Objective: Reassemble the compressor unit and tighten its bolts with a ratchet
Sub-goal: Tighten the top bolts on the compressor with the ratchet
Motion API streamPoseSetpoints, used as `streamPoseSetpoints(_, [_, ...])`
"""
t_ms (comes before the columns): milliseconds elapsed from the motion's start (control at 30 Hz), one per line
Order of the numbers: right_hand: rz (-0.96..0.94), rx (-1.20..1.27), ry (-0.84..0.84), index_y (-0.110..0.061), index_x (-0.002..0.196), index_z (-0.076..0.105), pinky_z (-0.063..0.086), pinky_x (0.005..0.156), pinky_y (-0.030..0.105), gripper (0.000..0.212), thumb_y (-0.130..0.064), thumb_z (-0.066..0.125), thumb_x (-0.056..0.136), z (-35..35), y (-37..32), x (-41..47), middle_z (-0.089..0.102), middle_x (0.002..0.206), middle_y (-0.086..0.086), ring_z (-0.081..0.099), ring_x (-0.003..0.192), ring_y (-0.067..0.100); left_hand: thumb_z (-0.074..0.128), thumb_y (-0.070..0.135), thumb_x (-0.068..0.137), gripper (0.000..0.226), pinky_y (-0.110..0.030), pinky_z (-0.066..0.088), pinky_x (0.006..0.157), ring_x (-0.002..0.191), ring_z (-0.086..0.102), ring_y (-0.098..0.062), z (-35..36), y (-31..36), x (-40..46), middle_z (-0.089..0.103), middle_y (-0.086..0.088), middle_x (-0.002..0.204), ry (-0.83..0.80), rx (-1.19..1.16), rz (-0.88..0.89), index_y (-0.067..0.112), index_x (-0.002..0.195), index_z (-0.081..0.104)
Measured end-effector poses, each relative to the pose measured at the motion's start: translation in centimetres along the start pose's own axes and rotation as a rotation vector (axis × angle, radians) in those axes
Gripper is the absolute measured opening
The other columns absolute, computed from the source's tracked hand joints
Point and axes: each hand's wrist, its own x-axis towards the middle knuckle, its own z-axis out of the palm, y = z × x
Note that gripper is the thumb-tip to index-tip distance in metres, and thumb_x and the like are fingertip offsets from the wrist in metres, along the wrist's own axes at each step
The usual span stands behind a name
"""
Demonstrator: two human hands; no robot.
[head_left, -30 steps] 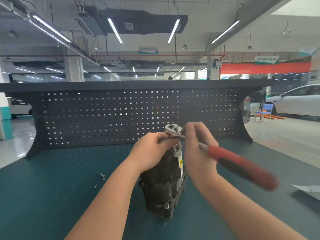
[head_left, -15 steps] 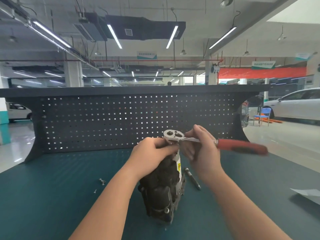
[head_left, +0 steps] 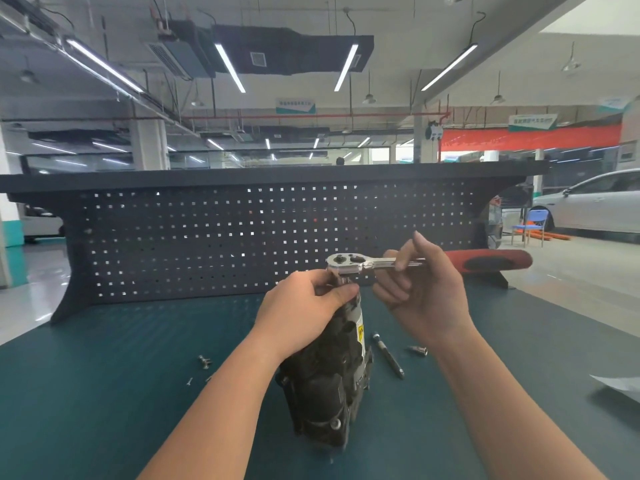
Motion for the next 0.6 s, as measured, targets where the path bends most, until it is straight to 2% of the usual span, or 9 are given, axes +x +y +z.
streamPoseSetpoints(100, [-0.099,-0.175,0.112,-0.014,0.056,0.049,0.023,0.044,0.024,0.042,-0.034,0.052,0.092,0.7,0.2,-1.2,0.026,0.046,0.000,0.024,0.039,0.013,0.064,0.050,0.088,0.007,-0.035,0.048,0.095,0.099,0.064,-0.001,0.2,0.5,-0.1,0.072,0.026,0.091,-0.008,0.026,0.022,0.057,0.084,0.066])
streamPoseSetpoints(167, [-0.220,-0.407,0.196,-0.020,0.053,0.050,0.025,0.045,0.023,0.040,-0.037,0.053,0.090,1.2,0.6,-2.5,0.030,0.045,-0.003,0.028,0.039,0.012,0.065,0.051,0.087,0.007,-0.033,0.048,0.095,0.099,0.064,0.000,0.4,0.6,-0.1,0.072,0.028,0.090,-0.015,0.031,0.028,0.057,0.084,0.066])
streamPoseSetpoints(233, [-0.340,-0.666,0.272,-0.025,0.054,0.053,0.031,0.045,0.018,0.036,-0.042,0.049,0.086,1.8,1.1,-4.0,0.038,0.045,-0.012,0.036,0.042,0.007,0.065,0.052,0.086,0.007,-0.035,0.047,0.096,0.100,0.064,-0.001,0.5,0.8,-0.1,0.072,0.028,0.090,-0.022,0.029,0.015,0.054,0.092,0.068])
streamPoseSetpoints(333, [-0.398,-0.864,0.223,-0.036,0.071,0.065,0.039,0.054,0.007,0.025,-0.033,0.050,0.091,3.4,2.7,-5.8,0.059,0.059,-0.019,0.053,0.057,-0.005,0.062,0.048,0.089,0.011,-0.035,0.047,0.097,0.103,0.064,-0.003,0.4,0.8,-0.3,0.072,0.027,0.095,-0.051,0.042,0.018,0.052,0.096,0.070])
streamPoseSetpoints(400, [-0.457,-1.039,0.242,-0.030,0.079,0.067,0.043,0.063,0.015,0.021,-0.037,0.051,0.089,4.5,3.7,-6.2,0.062,0.067,-0.014,0.055,0.069,0.001,0.057,0.039,0.092,0.018,-0.033,0.050,0.093,0.101,0.064,-0.005,0.0,1.0,-0.6,0.073,0.023,0.094,-0.055,0.075,0.014,0.050,0.100,0.070])
streamPoseSetpoints(467, [-0.521,-1.298,0.229,-0.021,0.076,0.067,0.044,0.069,0.029,0.021,-0.033,0.057,0.090,5.5,4.3,-6.0,0.059,0.067,-0.009,0.049,0.076,0.010,0.045,0.038,0.090,0.029,-0.033,0.052,0.086,0.095,0.065,-0.012,-0.4,1.1,-0.8,0.073,0.015,0.090,-0.075,0.147,0.030,0.038,0.103,0.071])
streamPoseSetpoints(500, [-0.547,-1.378,0.215,-0.018,0.073,0.065,0.043,0.069,0.033,0.023,-0.030,0.060,0.092,5.9,4.5,-5.7,0.057,0.064,-0.008,0.046,0.075,0.011,0.040,0.038,0.084,0.033,-0.036,0.052,0.084,0.092,0.066,-0.017,-0.7,1.2,-0.8,0.072,0.011,0.086,-0.087,0.173,0.049,0.031,0.098,0.070])
streamPoseSetpoints(567, [-0.601,-1.426,0.200,-0.015,0.065,0.056,0.044,0.067,0.037,0.035,-0.036,0.056,0.093,5.9,4.4,-5.4,0.053,0.060,-0.009,0.044,0.071,0.012,0.040,0.034,0.077,0.022,-0.042,0.053,0.078,0.083,0.065,-0.028,-0.8,1.7,-1.1,0.064,0.008,0.071,-0.088,0.179,0.052,0.025,0.073,0.060])
streamPoseSetpoints(600, [-0.630,-1.385,0.202,-0.014,0.062,0.052,0.045,0.066,0.038,0.042,-0.040,0.051,0.094,5.8,4.4,-5.4,0.053,0.060,-0.008,0.046,0.068,0.013,0.042,0.033,0.076,0.019,-0.040,0.052,0.073,0.076,0.063,-0.026,-0.7,1.9,-1.2,0.059,0.010,0.062,-0.071,0.172,0.039,0.025,0.063,0.054])
